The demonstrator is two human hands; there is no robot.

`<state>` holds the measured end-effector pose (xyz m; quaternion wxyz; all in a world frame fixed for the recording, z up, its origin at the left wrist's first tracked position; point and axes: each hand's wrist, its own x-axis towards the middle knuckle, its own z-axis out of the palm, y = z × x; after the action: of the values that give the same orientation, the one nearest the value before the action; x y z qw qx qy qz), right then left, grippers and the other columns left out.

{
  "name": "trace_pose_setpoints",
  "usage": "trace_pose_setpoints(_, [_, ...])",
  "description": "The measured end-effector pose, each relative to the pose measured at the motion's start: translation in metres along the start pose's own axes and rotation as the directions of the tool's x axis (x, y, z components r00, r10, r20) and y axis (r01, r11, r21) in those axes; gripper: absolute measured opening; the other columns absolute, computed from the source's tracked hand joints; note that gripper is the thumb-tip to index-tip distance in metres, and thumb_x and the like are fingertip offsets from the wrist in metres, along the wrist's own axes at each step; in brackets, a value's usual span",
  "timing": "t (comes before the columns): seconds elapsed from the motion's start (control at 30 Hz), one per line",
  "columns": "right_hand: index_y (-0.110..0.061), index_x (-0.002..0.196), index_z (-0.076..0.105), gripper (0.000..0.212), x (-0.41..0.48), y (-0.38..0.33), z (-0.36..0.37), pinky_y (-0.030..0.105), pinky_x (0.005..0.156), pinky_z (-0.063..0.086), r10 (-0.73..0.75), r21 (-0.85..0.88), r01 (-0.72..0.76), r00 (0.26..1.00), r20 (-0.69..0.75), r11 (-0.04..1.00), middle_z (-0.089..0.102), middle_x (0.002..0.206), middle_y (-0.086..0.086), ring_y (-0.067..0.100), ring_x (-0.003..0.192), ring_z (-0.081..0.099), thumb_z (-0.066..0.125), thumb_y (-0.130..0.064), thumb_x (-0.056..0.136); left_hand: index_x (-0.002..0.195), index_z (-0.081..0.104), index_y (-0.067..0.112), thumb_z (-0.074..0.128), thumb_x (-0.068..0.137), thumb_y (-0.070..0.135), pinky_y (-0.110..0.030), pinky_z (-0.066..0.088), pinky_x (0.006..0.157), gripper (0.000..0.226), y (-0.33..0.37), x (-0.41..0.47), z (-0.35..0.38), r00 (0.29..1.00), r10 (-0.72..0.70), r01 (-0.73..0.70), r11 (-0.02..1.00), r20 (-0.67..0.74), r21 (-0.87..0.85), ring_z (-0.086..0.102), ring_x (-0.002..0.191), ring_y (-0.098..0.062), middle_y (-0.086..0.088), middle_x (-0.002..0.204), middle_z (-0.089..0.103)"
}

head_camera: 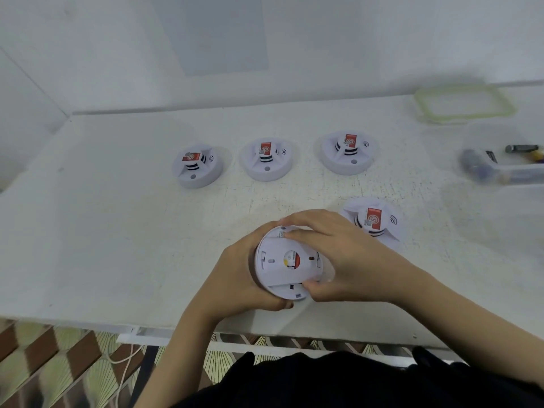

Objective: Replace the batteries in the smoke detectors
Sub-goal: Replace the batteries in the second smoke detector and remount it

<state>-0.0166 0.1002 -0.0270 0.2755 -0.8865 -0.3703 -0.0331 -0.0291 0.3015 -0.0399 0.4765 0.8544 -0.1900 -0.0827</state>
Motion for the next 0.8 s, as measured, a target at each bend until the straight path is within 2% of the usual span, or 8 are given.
trace_pose_setpoints(0.13, [-0.005, 0.121, 0.058, 0.068, 0.003, -0.003, 0.0, 0.019, 0.101, 0.029, -0.035, -0.087, 0.037, 0.999, 0.025, 0.995, 0.058, 0.122, 0.005, 0.012, 0.112, 0.045, 0.077, -0.031, 0.061, 0.113, 0.039, 0.074, 0.081, 0.044, 0.039, -0.002, 0.043, 0.078, 0.087, -0.001, 0.0, -0.002, 1.0, -0.016, 0.015, 1.0, 0.016, 0.012, 0.057, 0.1, 0.014, 0.04, 0.109, 0.057])
trace_pose_setpoints(0.23, [-0.007, 0.121, 0.059, 0.067, 0.005, -0.003, 0.003, 0.017, 0.101, 0.028, -0.007, -0.075, 0.013, 0.996, 0.086, 0.997, 0.057, 0.122, 0.002, 0.011, 0.112, 0.045, 0.076, -0.032, 0.062, 0.117, 0.043, 0.065, 0.085, 0.046, 0.032, -0.005, 0.045, 0.079, 0.09, -0.006, -0.001, -0.004, 1.0, -0.003, 0.003, 1.0, 0.018, 0.012, 0.06, 0.103, 0.006, 0.031, 0.113, 0.06])
trace_pose_setpoints(0.33, [-0.012, 0.125, 0.058, 0.067, 0.006, -0.002, 0.0, 0.015, 0.104, 0.023, 0.021, -0.063, -0.014, 0.995, 0.102, 0.998, 0.052, 0.133, 0.0, 0.008, 0.121, 0.038, 0.076, -0.036, 0.065, 0.12, 0.046, 0.058, 0.088, 0.046, 0.024, -0.007, 0.046, 0.08, 0.091, -0.009, -0.003, -0.006, 1.0, -0.001, 0.001, 1.0, 0.008, 0.006, 0.061, 0.104, 0.002, 0.026, 0.113, 0.062])
trace_pose_setpoints(0.47, [-0.026, 0.131, 0.052, 0.068, 0.007, 0.003, -0.007, 0.01, 0.104, 0.007, 0.055, -0.023, -0.053, 0.991, 0.121, 0.998, 0.031, 0.149, -0.011, 0.003, 0.133, 0.021, 0.074, -0.046, 0.07, 0.13, 0.046, 0.039, 0.09, 0.047, 0.022, -0.009, 0.046, 0.083, 0.095, -0.015, -0.005, -0.005, 1.0, 0.002, -0.002, 1.0, 0.009, 0.007, 0.06, 0.11, -0.001, 0.023, 0.119, 0.061])
trace_pose_setpoints(0.6, [-0.025, 0.128, 0.053, 0.064, 0.007, 0.004, -0.003, 0.017, 0.105, 0.017, 0.067, 0.041, -0.07, 0.995, 0.073, 0.997, 0.036, 0.146, -0.01, 0.003, 0.133, 0.027, 0.073, -0.042, 0.069, 0.129, 0.041, 0.043, 0.086, 0.048, 0.038, -0.007, 0.043, 0.087, 0.092, -0.018, -0.003, -0.004, 1.0, 0.005, -0.005, 1.0, -0.002, 0.015, 0.056, 0.113, 0.004, 0.031, 0.123, 0.056])
trace_pose_setpoints(0.73, [-0.023, 0.129, 0.048, 0.064, 0.002, 0.001, 0.0, 0.018, 0.106, 0.029, 0.091, 0.134, -0.089, 0.996, -0.014, 0.987, 0.043, 0.139, -0.011, 0.001, 0.129, 0.035, 0.065, -0.043, 0.07, 0.133, 0.042, 0.038, 0.086, 0.049, 0.042, -0.009, 0.044, 0.091, 0.095, -0.02, -0.003, -0.007, 0.998, 0.008, -0.008, 1.0, -0.055, 0.005, 0.054, 0.117, 0.004, 0.028, 0.127, 0.054])
trace_pose_setpoints(0.8, [-0.02, 0.131, 0.046, 0.064, -0.001, 0.001, 0.001, 0.017, 0.104, 0.032, 0.115, 0.179, -0.104, 0.992, -0.05, 0.978, 0.047, 0.134, -0.01, 0.0, 0.126, 0.039, 0.066, -0.038, 0.072, 0.129, 0.041, 0.051, 0.084, 0.051, 0.043, -0.005, 0.042, 0.088, 0.09, -0.018, -0.003, -0.008, 0.996, 0.023, -0.021, 0.999, -0.086, 0.029, 0.053, 0.114, 0.01, 0.035, 0.123, 0.053])
